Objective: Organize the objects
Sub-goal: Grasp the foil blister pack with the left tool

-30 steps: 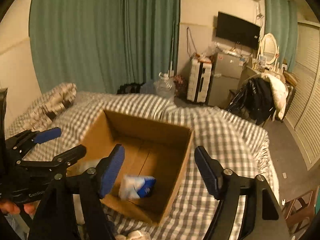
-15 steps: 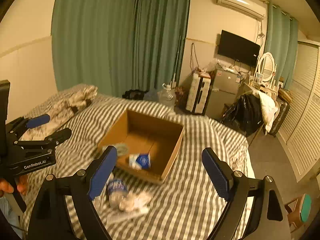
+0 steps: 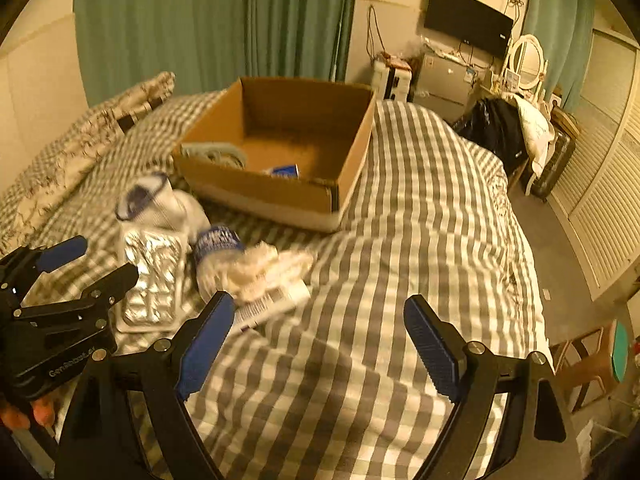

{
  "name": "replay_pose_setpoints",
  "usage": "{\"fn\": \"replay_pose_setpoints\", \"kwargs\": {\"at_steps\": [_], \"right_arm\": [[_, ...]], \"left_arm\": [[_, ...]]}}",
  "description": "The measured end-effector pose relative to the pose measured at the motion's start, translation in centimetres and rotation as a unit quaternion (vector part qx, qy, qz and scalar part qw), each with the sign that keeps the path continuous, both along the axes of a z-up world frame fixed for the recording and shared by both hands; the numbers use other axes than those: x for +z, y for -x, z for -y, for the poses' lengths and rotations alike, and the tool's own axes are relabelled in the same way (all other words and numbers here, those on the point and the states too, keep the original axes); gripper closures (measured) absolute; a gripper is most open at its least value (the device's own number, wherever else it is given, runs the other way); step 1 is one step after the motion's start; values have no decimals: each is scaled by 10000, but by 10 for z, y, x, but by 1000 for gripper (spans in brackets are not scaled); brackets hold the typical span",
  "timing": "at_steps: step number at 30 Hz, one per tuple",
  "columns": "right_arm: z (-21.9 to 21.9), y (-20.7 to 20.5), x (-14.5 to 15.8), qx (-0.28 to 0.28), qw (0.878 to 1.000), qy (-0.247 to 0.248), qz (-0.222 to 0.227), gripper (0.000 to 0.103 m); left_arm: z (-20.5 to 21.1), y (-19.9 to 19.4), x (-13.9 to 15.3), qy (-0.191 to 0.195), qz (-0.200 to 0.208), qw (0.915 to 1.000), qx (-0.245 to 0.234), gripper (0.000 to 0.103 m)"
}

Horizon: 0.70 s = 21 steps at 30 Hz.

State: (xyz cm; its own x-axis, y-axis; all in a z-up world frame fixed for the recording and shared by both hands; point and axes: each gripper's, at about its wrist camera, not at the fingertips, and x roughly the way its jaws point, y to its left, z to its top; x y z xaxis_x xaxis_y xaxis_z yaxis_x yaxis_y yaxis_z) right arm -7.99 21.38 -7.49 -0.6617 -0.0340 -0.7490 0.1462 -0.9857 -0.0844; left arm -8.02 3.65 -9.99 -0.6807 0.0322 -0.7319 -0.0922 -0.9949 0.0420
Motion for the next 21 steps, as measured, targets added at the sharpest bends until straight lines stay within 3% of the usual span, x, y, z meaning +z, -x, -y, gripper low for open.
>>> {"fn": "replay_pose_setpoints", "kwargs": {"at_steps": [8,10,12,21], "right_arm": [[2,3,-10,36,10000,62,70,16],[3,4,-11,27,9999,60,91,16],[4,5,-10,23,9999,55,100,16],[15,19,-8,300,9994,131,89,16]], "left_arm": [[-9,7,-14,-111,172,9994,-289,83],[-9,7,-13,-125,176,9992,-328,85],[-10,5,-10,-165,157,9990,-375,94],[7,-4,31,-445,-269,9981,-323,96]]}}
